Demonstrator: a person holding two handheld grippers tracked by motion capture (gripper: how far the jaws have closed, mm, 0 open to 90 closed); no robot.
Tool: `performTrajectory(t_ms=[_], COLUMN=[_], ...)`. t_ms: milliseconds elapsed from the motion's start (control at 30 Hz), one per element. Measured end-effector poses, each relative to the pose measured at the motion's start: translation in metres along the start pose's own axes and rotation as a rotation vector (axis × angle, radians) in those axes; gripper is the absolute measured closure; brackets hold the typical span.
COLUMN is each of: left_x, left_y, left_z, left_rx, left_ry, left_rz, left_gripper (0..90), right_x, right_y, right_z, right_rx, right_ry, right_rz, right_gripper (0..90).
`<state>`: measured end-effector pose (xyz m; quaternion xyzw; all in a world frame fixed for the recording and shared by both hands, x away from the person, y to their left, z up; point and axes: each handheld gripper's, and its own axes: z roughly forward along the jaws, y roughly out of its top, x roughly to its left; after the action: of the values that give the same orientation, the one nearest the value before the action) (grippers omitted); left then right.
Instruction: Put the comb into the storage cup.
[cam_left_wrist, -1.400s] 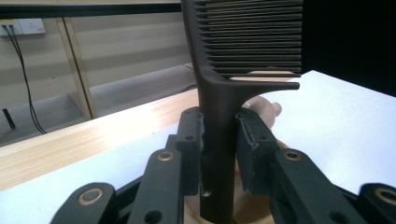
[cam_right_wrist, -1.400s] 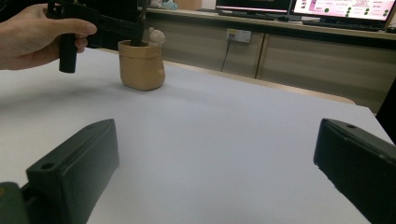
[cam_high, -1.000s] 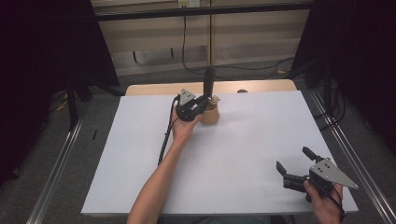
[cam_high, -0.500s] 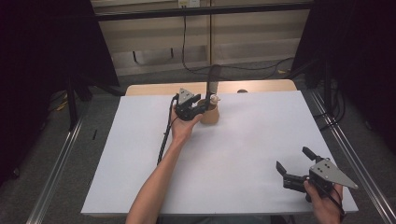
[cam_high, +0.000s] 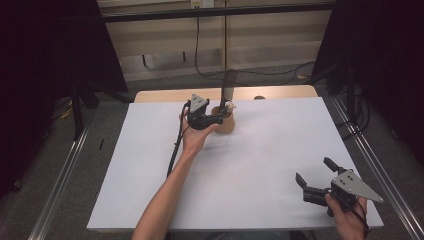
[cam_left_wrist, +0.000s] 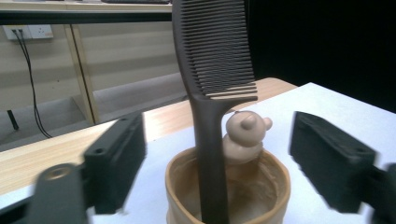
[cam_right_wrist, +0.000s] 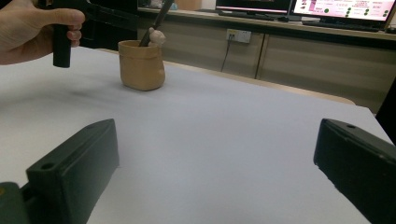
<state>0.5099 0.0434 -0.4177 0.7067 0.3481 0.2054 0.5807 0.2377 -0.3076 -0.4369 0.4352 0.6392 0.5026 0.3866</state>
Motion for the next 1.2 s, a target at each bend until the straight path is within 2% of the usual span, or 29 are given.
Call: performTrajectory(t_ms=[33, 100, 167, 333, 567, 667, 767, 800, 833, 867, 933, 1033, 1100, 1133, 1200], left_x=[0.0, -0.003, -0.005, -0.005, -0.002, 0.002, 0.006, 0.008, 0.008, 0.009, 0.01, 0.012, 0.013, 0.013, 0.012], left_y=[0.001, 0.002, 0.004, 0.008, 0.01, 0.008, 0.007, 0.006, 0.005, 0.003, 0.003, 0.004, 0.007, 0.009, 0.013], left_z=[-0.001, -0.004, -0.007, -0.016, -0.028, -0.033, -0.038, -0.039, -0.039, -0.04, -0.043, -0.049, -0.053, -0.055, -0.061], left_rx=[0.002, 0.0, -0.005, -0.024, -0.026, -0.024, -0.043, -0.04, -0.055, -0.055, -0.052, -0.054, -0.066, -0.07, -0.073], left_ry=[-0.001, 0.012, 0.017, 0.013, 0.02, 0.01, 0.01, -0.002, -0.007, 0.004, 0.018, 0.026, 0.034, 0.039, 0.044], left_rz=[0.006, 0.054, 0.041, 0.064, 0.058, 0.079, 0.057, 0.033, 0.032, 0.053, 0.062, 0.047, 0.01, 0.005, 0.027], left_gripper=[10.4, 9.1, 5.2, 1.2, 0.9, 1.8, 1.8, 1.8, 1.8, 1.8, 1.6, 1.5, 1.4, 1.4, 1.3], right_x=[0.0, 0.0, 0.0, 0.0, 0.0, 0.0, 0.0, 0.0, 0.0, 0.0, 0.001, 0.0, 0.0, 0.001, 0.001], right_y=[0.0, 0.0, 0.0, 0.0, 0.0, 0.0, 0.0, 0.0, 0.0, 0.0, 0.0, 0.0, 0.0, 0.0, 0.0], right_z=[0.0, 0.0, 0.0, 0.0, 0.0, 0.0, 0.0, 0.0, 0.0, 0.0, 0.0, 0.0, 0.0, 0.0, 0.0], right_rx=[-0.001, 0.0, 0.0, 0.001, 0.002, 0.002, 0.002, 0.002, 0.001, 0.002, 0.003, 0.004, 0.003, -0.001, 0.001], right_ry=[0.002, 0.002, 0.002, -0.002, -0.001, -0.002, -0.003, -0.003, -0.002, -0.002, -0.003, -0.003, -0.002, -0.001, -0.002], right_rz=[0.002, 0.001, 0.002, 0.0, -0.002, 0.001, -0.001, -0.002, -0.002, -0.002, -0.003, -0.003, -0.003, -0.003, -0.002], right_gripper=[0.0, 0.0, 0.0, 0.0, 0.0, 0.0, 0.0, 0.0, 0.0, 0.0, 0.0, 0.0, 0.0, 0.0, 0.0])
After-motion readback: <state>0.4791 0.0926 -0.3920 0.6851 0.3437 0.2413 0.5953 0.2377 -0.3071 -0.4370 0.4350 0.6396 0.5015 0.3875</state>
